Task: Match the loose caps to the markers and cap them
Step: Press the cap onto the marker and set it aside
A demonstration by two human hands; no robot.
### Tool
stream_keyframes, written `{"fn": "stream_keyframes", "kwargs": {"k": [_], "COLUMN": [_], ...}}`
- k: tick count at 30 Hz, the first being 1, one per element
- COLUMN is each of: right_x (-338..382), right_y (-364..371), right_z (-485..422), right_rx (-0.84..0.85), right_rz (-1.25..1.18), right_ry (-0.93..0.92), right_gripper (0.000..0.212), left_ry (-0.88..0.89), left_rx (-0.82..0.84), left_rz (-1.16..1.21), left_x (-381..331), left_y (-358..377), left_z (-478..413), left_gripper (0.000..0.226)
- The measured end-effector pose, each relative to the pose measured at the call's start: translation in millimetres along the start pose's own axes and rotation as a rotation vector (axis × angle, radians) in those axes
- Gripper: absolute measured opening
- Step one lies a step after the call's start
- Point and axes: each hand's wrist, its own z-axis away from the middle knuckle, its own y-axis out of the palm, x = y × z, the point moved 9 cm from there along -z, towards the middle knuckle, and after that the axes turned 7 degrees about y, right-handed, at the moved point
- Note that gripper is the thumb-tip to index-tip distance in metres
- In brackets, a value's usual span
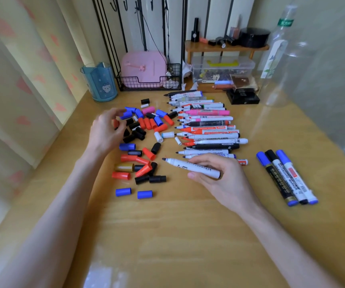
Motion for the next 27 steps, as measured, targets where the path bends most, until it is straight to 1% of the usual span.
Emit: {"fn": "stream_keyframes", "kwargs": {"k": [3,7,11,15,22,24,26,27], "right_x": [1.7,2.2,0.7,-1.3,-4.2,-2.4,-0.1,1.0], "right_y": [0.2,-0.7,-4.3,-4.2,-5.6,-7.2,-7.9,-7.7], "right_z": [-0.4,-1.1,-1.1,-1.0,-1.3,-0.6,-0.3,-0.2], "right_rx": [-0.01,-0.037,-0.061,-0.069,-0.081,-0.101,-0.119,-0.122], "right_rz": [0.013,0.06,0.095,0.101,0.08,0.096,0.111,0.11], "right_ry": [-0.021,-0.043,-0.041,-0.028,-0.003,-0.02,-0.044,-0.055], "right_gripper": [0.019,0.018,0.018,0.018,0.016,0.014,0.014,0.016], "left_ry": [-0.054,-0.135,-0.111,-0.132,-0.153,-0.11,-0.027,0.029], "left_rx": [0.005,0.095,0.119,0.116,0.275,0.225,0.158,0.151], "left_rz": [-0.041,-0.057,-0.16,-0.242,-0.287,-0.266,-0.14,-0.046], "left_x": [15.8,27.7,27.5,31.4,45.5,35.8,14.9,0.6], "left_y": [3.3,18.0,24.5,27.8,33.2,24.4,11.3,5.5], "left_z": [-15.0,-33.4,-45.1,-55.2,-74.5,-72.6,-61.7,-51.7], "left_gripper": [0.04,0.043,0.037,0.027,0.033,0.033,0.031,0.029]}}
